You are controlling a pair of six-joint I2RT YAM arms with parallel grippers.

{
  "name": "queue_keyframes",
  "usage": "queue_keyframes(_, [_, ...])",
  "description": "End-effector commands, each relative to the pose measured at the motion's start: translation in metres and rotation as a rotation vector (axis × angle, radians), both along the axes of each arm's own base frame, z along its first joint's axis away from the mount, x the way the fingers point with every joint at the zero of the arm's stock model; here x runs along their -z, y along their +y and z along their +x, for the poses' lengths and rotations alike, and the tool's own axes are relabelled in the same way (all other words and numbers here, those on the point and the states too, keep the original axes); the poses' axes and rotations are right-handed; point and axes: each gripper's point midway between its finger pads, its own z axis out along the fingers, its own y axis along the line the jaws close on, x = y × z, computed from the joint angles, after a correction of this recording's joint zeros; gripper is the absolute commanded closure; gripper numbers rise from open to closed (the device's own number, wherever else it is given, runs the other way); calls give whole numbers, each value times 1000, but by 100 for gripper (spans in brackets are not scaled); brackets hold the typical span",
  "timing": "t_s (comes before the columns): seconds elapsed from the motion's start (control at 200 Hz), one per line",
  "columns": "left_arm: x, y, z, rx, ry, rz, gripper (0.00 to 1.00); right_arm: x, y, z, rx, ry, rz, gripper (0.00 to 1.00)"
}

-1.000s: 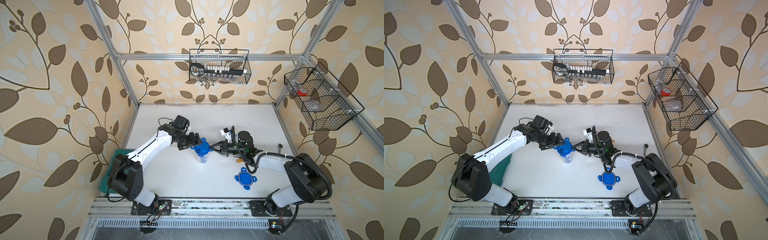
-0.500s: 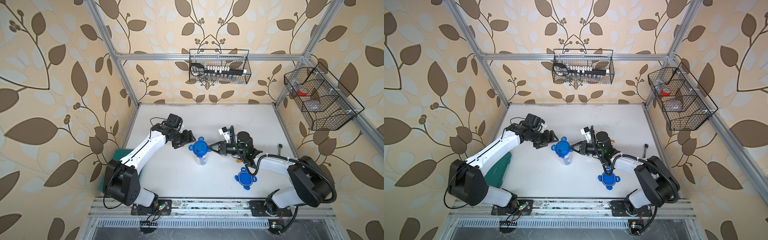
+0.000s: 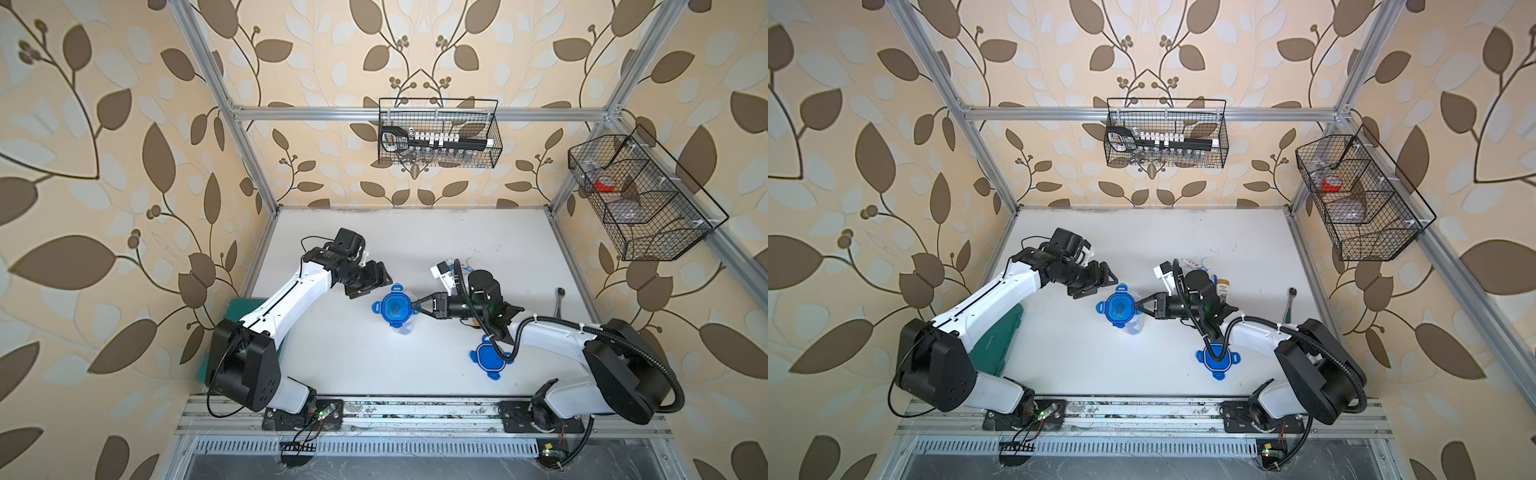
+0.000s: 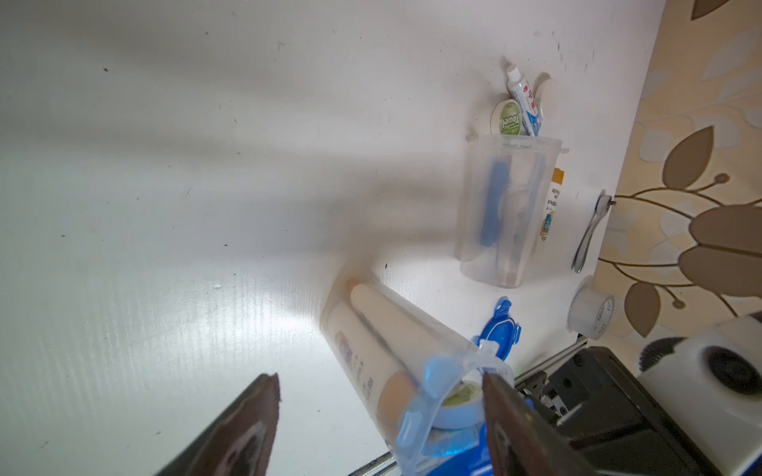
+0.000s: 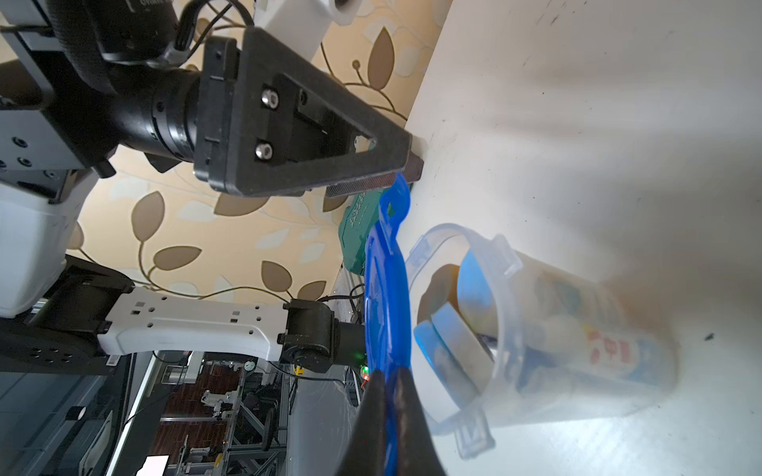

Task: Take out toiletry kits
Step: Open the lid of the container, then place the lid at the center of the board.

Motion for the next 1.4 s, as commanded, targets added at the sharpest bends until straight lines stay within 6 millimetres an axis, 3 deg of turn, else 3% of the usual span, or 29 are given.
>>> queue_keyframes(0.0, [-2, -2, -3, -1, 1, -22, 21, 0, -9, 4, 70, -35, -6, 100])
queue_keyframes(0.16, [-3, -1, -2, -3, -1, -21, 21, -14, -4, -7, 56, -42, 43, 100])
queue_keyframes(0.4, [-1, 7, 1, -28, -10, 28, 21, -28, 29, -54, -154, -69, -24, 100])
queue_keyframes(0.585, [0, 18, 3, -66, -19, 63, 22, -46, 38, -83, -240, -111, -131, 100])
queue_keyframes(0.68, [-4, 25, 7, -94, -41, 72, 21, -29, 18, -87, -172, -152, -413, 100])
queue_keyframes(0.785, [-8, 27, 14, -105, -40, 42, 20, 1, -24, -90, -58, -206, -758, 100])
queue_keyframes(0.885, [-12, 26, 18, -101, -34, 13, 21, 16, -44, -104, -31, -241, -933, 100])
queue_keyframes(0.955, [-2, 28, 22, -110, 0, 16, 21, 25, -55, -112, -19, -267, -1056, 100])
queue_keyframes(1.085, [1, 35, 25, -121, 4, 8, 21, 31, -71, -110, 54, -335, -1254, 100])
queue_keyframes(1.17, [4, 38, 25, -126, 15, 1, 21, 35, -67, -107, 69, -390, -1320, 100])
queue_keyframes(1.395, [11, 45, 22, -131, 28, -10, 22, 60, -24, -116, -65, -543, -1439, 100])
